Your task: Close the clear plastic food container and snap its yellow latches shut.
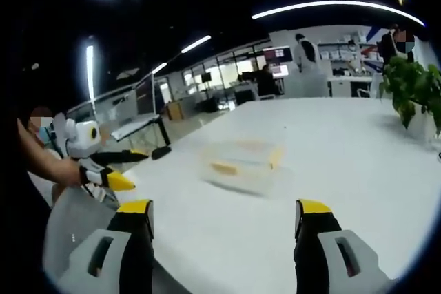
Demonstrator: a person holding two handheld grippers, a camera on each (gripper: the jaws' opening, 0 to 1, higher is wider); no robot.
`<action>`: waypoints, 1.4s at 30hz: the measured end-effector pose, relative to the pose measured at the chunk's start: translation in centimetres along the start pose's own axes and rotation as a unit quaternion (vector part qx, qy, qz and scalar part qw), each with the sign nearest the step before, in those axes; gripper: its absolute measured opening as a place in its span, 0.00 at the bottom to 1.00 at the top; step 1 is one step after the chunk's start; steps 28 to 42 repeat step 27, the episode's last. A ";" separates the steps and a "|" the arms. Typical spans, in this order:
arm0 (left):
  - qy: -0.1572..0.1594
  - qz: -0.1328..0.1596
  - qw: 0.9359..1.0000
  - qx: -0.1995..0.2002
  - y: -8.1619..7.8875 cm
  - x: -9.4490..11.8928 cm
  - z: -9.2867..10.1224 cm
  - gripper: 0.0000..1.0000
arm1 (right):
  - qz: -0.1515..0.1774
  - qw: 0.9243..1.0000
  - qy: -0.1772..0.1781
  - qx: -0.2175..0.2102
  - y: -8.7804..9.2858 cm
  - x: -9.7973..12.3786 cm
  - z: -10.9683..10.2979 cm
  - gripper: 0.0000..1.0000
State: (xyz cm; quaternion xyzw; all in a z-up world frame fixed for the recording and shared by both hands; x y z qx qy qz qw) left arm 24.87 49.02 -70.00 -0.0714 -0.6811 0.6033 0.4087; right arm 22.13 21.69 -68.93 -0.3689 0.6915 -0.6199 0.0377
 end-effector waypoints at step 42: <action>-0.039 -0.035 0.998 -0.021 1.0 -0.3 -0.4 0.83 | -0.019 0.998 -0.018 0.048 0.7 0.2 -1.0 0.73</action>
Point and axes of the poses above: the point that each gripper's makers call its tool centre point, and the gripper's own axes: x roughly backward along the fingers, z roughly to its right, y roughly out of its underside, the point moved 6 cm from there along x, roughly backward along the fingers, and after that the axes turned 5 degrees about -z, right-handed, at the moved point
